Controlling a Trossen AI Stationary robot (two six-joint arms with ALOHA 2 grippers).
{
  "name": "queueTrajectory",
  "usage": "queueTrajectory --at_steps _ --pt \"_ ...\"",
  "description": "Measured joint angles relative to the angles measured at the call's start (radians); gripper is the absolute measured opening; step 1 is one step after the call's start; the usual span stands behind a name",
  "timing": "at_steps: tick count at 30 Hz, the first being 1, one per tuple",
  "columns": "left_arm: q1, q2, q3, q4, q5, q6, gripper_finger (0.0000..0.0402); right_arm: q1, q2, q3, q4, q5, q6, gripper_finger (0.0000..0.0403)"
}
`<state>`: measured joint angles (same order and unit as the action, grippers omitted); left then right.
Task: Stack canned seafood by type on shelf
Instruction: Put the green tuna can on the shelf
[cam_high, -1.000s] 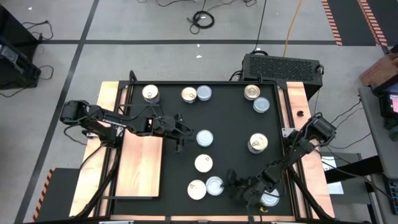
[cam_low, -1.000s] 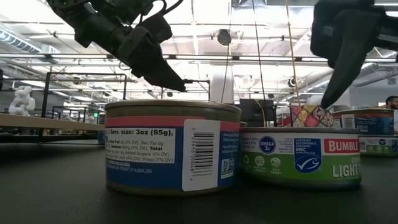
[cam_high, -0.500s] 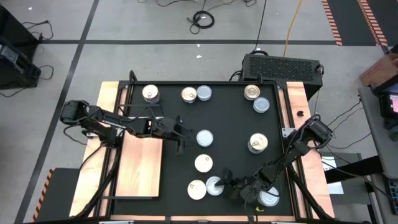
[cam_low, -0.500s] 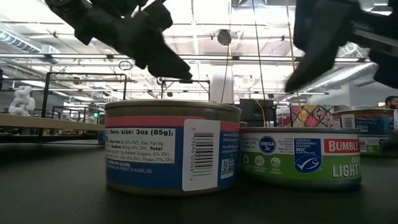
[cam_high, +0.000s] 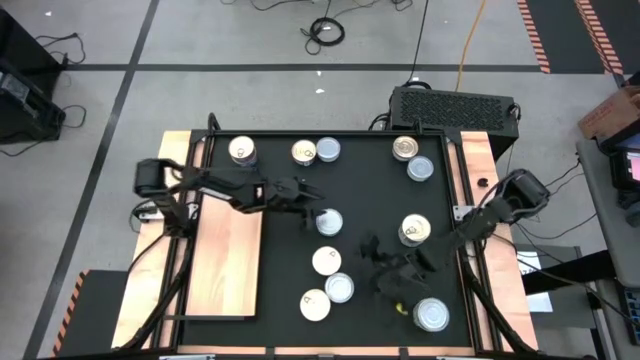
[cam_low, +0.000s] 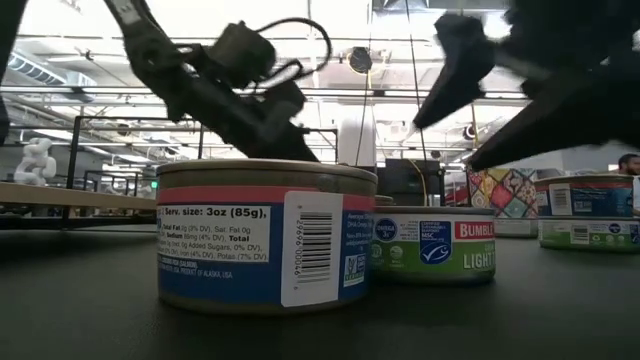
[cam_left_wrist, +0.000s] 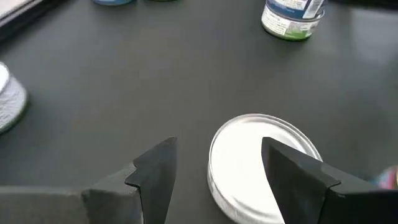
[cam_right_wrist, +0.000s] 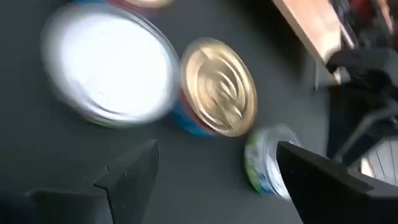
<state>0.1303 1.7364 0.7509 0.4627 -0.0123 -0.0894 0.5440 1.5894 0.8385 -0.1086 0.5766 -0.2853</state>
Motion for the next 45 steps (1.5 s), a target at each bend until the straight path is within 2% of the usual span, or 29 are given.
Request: queueTrajectory --at_steps 3,6,9,14,19,22,26,35,41,45 --pt "0.002 0.075 0.053 -0.016 -0.009 0.022 0.0233 -0.068 0.001 -0.019 0.038 -0.015 -0.033 0.0318" --pt "0.0 0.109 0.101 -0.073 -0.066 0.039 0.0233 -0.131 0.012 -0.04 0.091 -0.083 -0.048 0.0317" --pt "0.001 0.11 0.117 -0.113 -0.117 0.044 0.023 -0.18 0.012 -0.057 0.145 -0.14 -0.052 0.0307" --pt "0.002 0.068 0.117 -0.122 -0.134 0.045 0.0205 -0.217 0.012 -0.062 0.159 -0.192 -0.097 0.0278" --pt "0.016 0.06 0.117 -0.246 -0.176 0.042 0.0175 -0.258 0.012 -0.062 0.151 -0.191 -0.12 0.0254" --pt "0.03 0.077 0.117 -0.258 -0.147 0.02 0.0161 -0.291 0.019 -0.062 0.153 -0.201 -0.12 0.0243" --pt "0.04 0.088 0.116 -0.248 -0.079 0.018 0.0149 -0.334 0.02 -0.086 0.215 -0.28 -0.126 0.0234" --pt "0.04 0.113 0.116 -0.272 -0.067 0.018 0.0148 -0.378 0.035 -0.12 0.324 -0.296 -0.203 0.0223" --pt "0.04 0.15 0.122 -0.252 0.024 0.021 0.0147 -0.382 0.119 -0.121 0.403 -0.296 -0.251 0.0223" --pt "0.042 0.174 0.125 -0.22 0.015 0.022 0.0147 -0.382 0.144 -0.121 0.47 -0.294 -0.274 0.0223"
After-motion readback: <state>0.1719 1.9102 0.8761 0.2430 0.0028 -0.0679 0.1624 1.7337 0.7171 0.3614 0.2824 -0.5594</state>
